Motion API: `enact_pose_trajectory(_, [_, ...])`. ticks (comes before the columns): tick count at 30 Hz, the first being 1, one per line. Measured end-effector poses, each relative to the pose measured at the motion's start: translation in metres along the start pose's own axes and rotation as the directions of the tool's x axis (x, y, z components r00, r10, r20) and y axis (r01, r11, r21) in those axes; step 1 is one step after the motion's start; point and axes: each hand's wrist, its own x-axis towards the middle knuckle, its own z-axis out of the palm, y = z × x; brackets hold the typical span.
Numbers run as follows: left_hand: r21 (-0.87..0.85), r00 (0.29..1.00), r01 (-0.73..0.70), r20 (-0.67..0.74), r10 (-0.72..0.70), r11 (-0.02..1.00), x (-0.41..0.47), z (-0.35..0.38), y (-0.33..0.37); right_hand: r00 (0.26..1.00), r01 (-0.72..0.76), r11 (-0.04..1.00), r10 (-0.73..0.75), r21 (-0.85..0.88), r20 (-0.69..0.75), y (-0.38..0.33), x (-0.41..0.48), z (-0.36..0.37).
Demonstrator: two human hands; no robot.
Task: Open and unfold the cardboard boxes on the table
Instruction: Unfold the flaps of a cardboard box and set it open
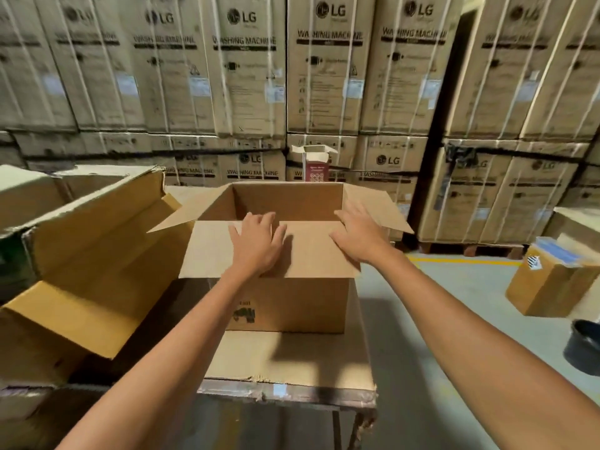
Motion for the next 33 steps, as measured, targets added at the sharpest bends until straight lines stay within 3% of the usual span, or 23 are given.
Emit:
enact_pose_trajectory(5, [0.206, 0.999, -0.035, 0.044, 0.026, 0.978, -0.011, 0.033, -0.017, 0.996, 0.078, 0.992, -0.074, -0.099, 0.045, 0.018, -0.005, 0.014])
enact_pose_trajectory(10, [0.107, 0.995, -0.078, 0.077, 0.07, 0.991, 0.001, 0.018, -0.036, 0.974, 0.176, 0.961, -0.139, -0.215, 0.177, -0.003, -0.015, -0.009])
enact_pose_trajectory(14, [0.04, 0.983, -0.033, 0.18, 0.026, 0.999, 0.011, -0.015, -0.07, 0.892, 0.384, 0.923, -0.362, -0.03, 0.272, -0.037, -0.032, -0.019])
enact_pose_trajectory(17, [0.112, 0.972, 0.012, 0.233, -0.038, 0.994, 0.009, -0.035, -0.061, 0.85, 0.418, 0.898, -0.44, 0.136, 0.291, -0.048, -0.024, -0.027])
enact_pose_trajectory(19, [0.145, 0.991, 0.024, 0.126, -0.043, 0.989, -0.006, -0.038, -0.031, 0.877, 0.372, 0.915, -0.402, 0.159, 0.262, -0.043, -0.011, -0.027])
enact_pose_trajectory(23, [0.049, 0.992, -0.122, -0.032, 0.123, 0.991, -0.039, -0.017, 0.047, 0.977, 0.186, 0.981, -0.179, -0.047, 0.117, -0.013, 0.011, -0.011])
enact_pose_trajectory(26, [0.08, 0.999, -0.032, 0.007, 0.032, 0.996, -0.044, 0.003, 0.063, 0.994, 0.107, 0.994, -0.107, 0.01, -0.008, -0.002, 0.016, 0.002])
enact_pose_trajectory(29, [0.1, 0.998, -0.05, 0.032, 0.047, 0.994, -0.047, 0.009, 0.043, 0.994, 0.109, 0.989, -0.112, -0.098, -0.02, -0.014, 0.013, 0.008])
enact_pose_trajectory(31, [0.031, 0.994, -0.093, 0.066, 0.091, 0.995, -0.043, 0.002, 0.023, 0.99, 0.141, 0.985, -0.142, -0.098, -0.01, -0.02, 0.01, 0.009])
enact_pose_trajectory(33, [-0.131, 0.991, -0.076, 0.096, 0.089, 0.989, -0.036, -0.011, 0.0, 0.986, 0.167, 0.985, -0.167, 0.044, -0.017, -0.023, 0.007, 0.007])
